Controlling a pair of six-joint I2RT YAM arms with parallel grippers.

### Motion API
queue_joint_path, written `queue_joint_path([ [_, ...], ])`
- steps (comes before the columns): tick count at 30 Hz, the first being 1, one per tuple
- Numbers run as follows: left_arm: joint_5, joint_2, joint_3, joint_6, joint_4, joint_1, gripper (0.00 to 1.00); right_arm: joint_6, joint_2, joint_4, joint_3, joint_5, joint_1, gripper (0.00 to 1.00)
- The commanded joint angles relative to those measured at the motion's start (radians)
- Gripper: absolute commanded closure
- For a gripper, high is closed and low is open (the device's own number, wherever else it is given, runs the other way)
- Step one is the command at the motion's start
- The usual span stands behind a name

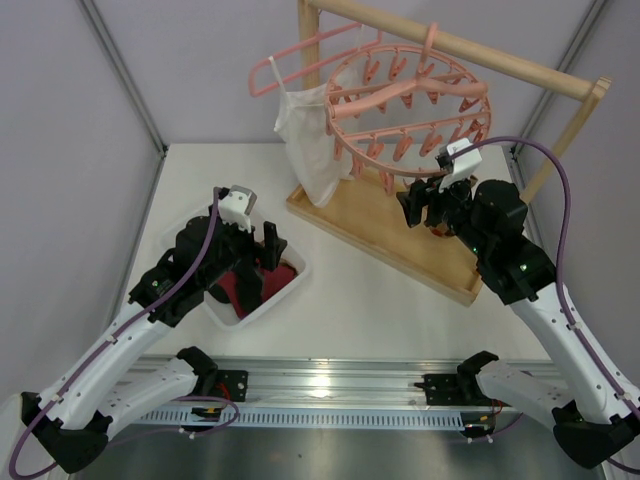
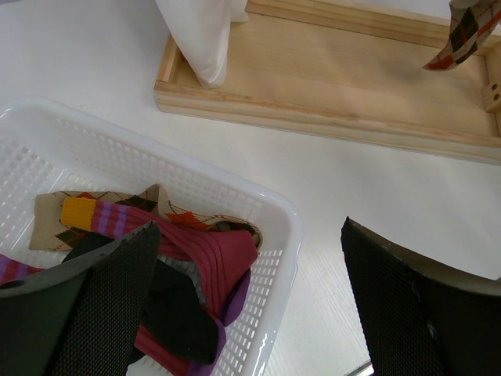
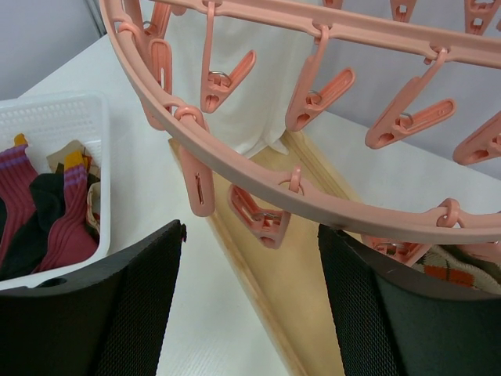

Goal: Clip the socks to the hanger

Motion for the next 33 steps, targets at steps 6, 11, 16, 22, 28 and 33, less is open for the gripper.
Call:
queue_joint_path([
  [6, 0.006, -0.009, -0.007, -0.013, 0.01, 0.013, 0.0, 0.006, 0.006, 0.086, 0.006, 0.02, 0.004, 0.28],
  [11, 0.032, -0.009, -0.009, -0.013, 0.018, 0.013, 0.0, 0.008, 0.018, 0.077, 0.009, 0.009, 0.005, 0.3],
  [16, 0.034, -0.011, -0.009, -0.013, 0.021, 0.013, 0.0, 0.002, 0.02, 0.089, 0.006, 0.032, 0.005, 0.3],
  [22, 0.037, -0.011, -0.014, -0.013, 0.022, 0.013, 0.0, -0.011, 0.029, 0.08, 0.012, 0.023, 0.007, 0.3],
  [28, 0.043, -0.012, -0.012, -0.013, 0.024, 0.011, 0.01, -0.021, 0.02, 0.076, 0.008, 0.015, 0.014, 0.32],
  [33, 0.052, -0.018, -0.014, -0.016, 0.031, 0.013, 0.01, -0.024, 0.023, 0.065, 0.009, 0.005, 0.019, 0.34],
])
